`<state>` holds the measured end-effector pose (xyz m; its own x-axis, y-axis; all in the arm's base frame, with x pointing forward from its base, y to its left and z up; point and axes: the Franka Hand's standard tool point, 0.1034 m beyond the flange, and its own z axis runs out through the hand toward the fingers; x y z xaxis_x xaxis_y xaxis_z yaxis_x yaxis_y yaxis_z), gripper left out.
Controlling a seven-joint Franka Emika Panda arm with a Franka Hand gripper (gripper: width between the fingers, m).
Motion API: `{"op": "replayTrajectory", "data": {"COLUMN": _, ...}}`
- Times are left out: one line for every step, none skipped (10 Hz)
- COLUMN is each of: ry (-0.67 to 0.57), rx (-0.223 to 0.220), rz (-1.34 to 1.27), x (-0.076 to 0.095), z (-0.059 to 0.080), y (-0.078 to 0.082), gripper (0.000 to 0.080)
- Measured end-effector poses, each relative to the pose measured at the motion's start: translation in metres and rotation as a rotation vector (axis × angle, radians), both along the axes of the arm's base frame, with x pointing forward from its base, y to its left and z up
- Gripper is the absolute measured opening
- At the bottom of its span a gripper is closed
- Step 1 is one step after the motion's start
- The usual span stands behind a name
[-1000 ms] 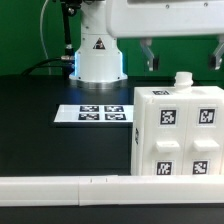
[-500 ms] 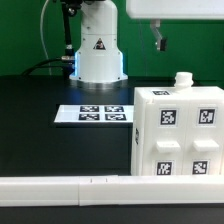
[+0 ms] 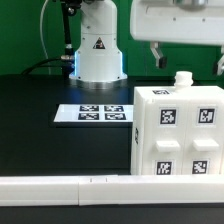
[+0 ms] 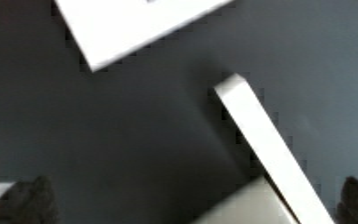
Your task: Assemble cabinet
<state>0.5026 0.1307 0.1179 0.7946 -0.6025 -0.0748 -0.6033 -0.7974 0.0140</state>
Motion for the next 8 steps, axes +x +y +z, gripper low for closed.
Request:
{"op": "replayTrajectory", "data": {"ry": -0.007, "rx": -0.002, "rz": 0.025, "x": 0.006, "z": 0.001, "y": 0.002, "gripper": 0.0796}}
{"op": "replayTrajectory", "data": {"ry": -0.008, "rx": -0.002, "rz": 0.024, "x": 0.006, "z": 0.001, "y": 0.002, "gripper": 0.0796}}
{"op": "replayTrajectory", "data": {"ry": -0.006, "rx": -0.002, "rz": 0.024, "x": 0.006, "z": 0.0, "y": 0.002, "gripper": 0.0796}}
{"op": "replayTrajectory", "data": {"ry": -0.019, "rx": 0.011, "rz": -0.035, "x": 0.005, "z": -0.004, "y": 0.004, "gripper": 0.0796}}
{"op": "replayTrajectory", "data": {"ry": -0.029, "rx": 0.03, "rz": -0.128, "x": -0.012, "z": -0.024, "y": 0.009, "gripper": 0.0796}}
{"op": "replayTrajectory", "data": {"ry": -0.015, "rx": 0.031, "rz": -0.176, "x": -0.032, "z": -0.043, "y": 0.015, "gripper": 0.0796}}
{"op": "replayTrajectory", "data": {"ry": -0.007, "rx": 0.02, "rz": -0.207, "x": -0.043, "z": -0.057, "y": 0.023, "gripper": 0.0796}}
{"op": "replayTrajectory", "data": {"ry": -0.001, "rx": 0.008, "rz": -0.182, "x": -0.047, "z": -0.062, "y": 0.03, "gripper": 0.0796}}
